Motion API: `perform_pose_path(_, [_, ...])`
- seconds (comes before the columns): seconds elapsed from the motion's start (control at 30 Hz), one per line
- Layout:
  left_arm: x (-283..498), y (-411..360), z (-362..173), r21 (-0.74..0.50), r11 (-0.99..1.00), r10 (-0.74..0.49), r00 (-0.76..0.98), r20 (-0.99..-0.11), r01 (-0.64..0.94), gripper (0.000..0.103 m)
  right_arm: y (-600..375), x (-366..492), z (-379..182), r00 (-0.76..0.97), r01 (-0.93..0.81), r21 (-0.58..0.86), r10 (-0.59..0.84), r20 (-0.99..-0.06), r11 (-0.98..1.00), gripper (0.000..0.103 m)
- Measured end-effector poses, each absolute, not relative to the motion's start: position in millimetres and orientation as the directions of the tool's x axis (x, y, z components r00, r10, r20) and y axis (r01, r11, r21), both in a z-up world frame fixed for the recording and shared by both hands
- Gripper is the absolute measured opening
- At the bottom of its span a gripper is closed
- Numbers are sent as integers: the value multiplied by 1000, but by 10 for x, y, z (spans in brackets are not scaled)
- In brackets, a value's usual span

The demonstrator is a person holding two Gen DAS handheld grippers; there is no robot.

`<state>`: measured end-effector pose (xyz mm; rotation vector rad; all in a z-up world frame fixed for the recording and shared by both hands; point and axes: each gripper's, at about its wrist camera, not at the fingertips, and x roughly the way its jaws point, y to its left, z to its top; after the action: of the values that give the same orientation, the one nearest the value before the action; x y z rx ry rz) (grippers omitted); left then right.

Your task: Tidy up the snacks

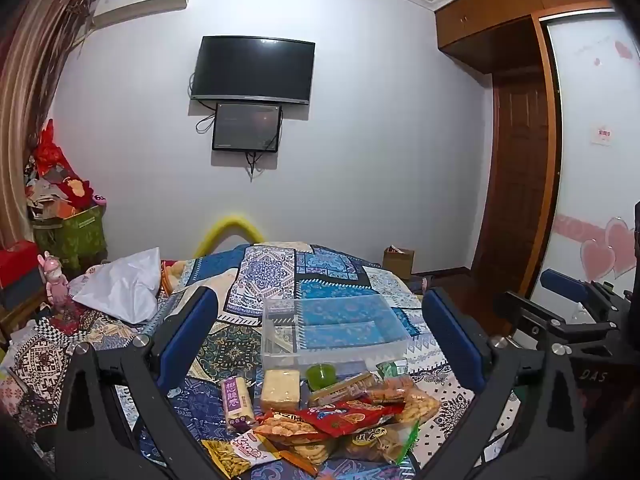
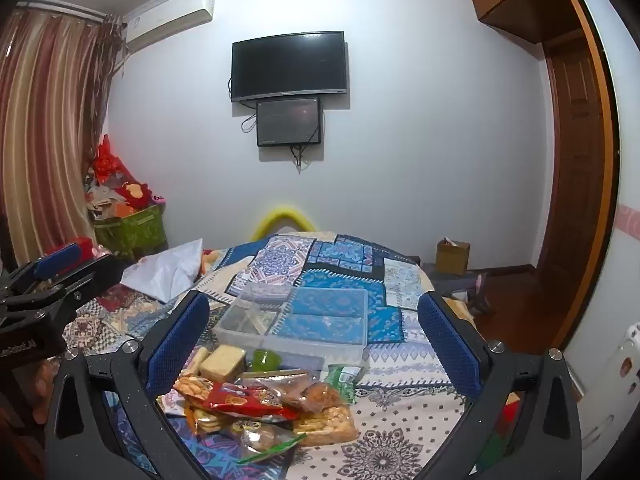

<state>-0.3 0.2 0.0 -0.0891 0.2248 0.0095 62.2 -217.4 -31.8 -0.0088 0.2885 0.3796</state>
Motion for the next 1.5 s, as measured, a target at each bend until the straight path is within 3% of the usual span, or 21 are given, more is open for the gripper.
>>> perform_pose_path(1.5, [65,-21,-20,-95,995,-2,972,-234,-21,103,-2166,572,-285,881,-383,58,383,-276,922,103])
